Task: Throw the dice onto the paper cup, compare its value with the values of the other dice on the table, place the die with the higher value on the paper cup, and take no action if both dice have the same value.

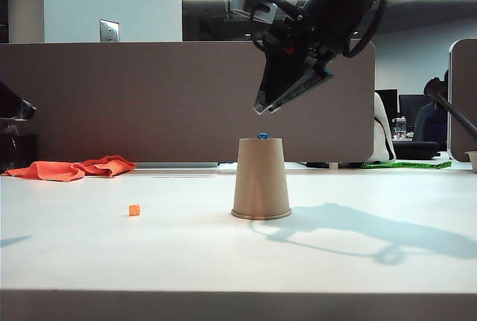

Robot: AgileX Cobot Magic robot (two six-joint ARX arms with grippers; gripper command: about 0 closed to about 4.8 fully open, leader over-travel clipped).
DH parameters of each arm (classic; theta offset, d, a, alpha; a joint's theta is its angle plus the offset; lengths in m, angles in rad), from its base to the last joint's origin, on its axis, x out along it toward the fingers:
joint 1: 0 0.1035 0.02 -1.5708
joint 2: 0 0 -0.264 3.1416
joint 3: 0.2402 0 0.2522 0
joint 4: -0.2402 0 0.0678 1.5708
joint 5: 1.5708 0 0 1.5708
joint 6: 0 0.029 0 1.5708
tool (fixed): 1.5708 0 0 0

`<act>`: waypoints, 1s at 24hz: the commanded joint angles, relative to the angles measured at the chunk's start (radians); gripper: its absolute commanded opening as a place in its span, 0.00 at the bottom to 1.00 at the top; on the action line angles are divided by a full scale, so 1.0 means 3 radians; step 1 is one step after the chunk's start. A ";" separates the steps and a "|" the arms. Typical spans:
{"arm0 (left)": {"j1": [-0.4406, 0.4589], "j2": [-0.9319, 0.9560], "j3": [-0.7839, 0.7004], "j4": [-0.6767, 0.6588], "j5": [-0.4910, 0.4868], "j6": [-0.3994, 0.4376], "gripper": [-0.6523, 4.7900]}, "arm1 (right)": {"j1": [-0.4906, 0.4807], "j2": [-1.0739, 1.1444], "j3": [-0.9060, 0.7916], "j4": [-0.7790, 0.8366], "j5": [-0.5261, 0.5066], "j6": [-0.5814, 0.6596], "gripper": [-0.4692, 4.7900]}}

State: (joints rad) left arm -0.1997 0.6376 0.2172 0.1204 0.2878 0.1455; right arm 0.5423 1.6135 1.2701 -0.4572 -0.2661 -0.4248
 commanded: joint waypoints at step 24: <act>-0.0001 -0.0005 0.0018 0.0051 0.0027 0.0010 0.11 | -0.0028 0.0328 0.0017 0.0317 0.0107 -0.0048 0.37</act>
State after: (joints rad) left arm -0.1997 0.6376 0.2172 0.1204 0.2878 0.1455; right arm 0.5346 1.7142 1.2701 -0.3782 -0.2352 -0.4385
